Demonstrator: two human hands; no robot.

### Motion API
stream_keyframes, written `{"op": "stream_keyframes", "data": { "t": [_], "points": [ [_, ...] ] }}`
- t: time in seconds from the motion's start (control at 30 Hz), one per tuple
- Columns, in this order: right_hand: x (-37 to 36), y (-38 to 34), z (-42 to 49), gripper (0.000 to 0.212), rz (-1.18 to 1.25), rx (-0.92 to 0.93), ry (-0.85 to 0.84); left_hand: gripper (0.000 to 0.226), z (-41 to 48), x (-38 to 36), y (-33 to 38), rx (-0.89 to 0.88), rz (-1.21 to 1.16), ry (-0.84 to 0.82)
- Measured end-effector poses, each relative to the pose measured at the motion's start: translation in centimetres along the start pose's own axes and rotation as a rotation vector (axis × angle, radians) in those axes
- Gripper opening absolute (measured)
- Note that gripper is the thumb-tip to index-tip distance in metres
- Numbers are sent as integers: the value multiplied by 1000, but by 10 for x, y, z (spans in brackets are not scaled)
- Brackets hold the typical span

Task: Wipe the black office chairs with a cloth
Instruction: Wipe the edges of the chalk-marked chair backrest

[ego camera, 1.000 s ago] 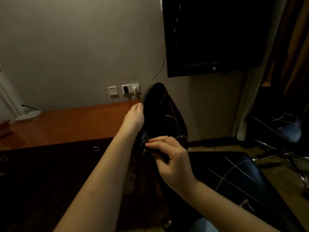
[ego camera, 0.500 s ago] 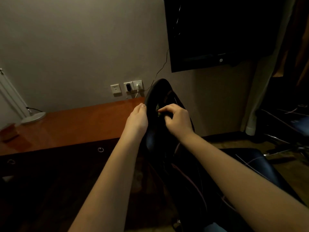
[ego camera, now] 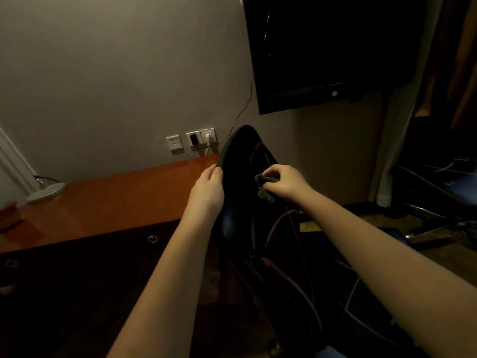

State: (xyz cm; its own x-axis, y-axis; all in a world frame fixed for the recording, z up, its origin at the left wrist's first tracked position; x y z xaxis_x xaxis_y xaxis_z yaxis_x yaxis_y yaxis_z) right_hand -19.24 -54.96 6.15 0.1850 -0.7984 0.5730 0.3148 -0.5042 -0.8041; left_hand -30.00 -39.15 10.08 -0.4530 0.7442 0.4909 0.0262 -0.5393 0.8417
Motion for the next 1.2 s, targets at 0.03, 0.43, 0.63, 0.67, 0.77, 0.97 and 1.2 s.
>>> {"op": "stream_keyframes", "data": {
  "t": [0.03,0.43,0.63,0.67,0.77,0.97,1.2],
  "points": [
    [1,3,-4,22,-3,8,-2,45,0,0,1,-1,3,5],
    [41,5,-44,28,-311,139,30,46,-1,0,2,10,63,-19],
    [60,4,-55,14,-190,140,62,46,-2,0,3,18,84,-27],
    [61,5,-56,14,-149,131,64,46,-3,0,3,16,87,-24],
    [59,11,-51,17,22,84,93,45,-5,0,4,18,79,-15],
    [21,5,-23,26,109,24,155,46,-7,3,7,20,15,-4],
    [-38,-17,-23,31,-254,334,262,45,-6,4,2,25,-46,8]
  ]
}}
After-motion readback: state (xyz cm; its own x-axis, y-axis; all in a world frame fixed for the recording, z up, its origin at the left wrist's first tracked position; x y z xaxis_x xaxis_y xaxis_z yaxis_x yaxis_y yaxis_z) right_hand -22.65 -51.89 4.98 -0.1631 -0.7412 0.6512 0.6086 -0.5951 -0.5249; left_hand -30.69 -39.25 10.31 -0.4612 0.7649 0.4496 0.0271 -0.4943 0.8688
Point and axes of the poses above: each hand's wrist, its own z-axis towards the middle knuckle, its own x-axis out of the back of the hand, y = z × x, the point moved 4 cm from there along z, towards the middle knuckle, and after that the axes turned 3 degrees about -x, right-handed, at the moved point
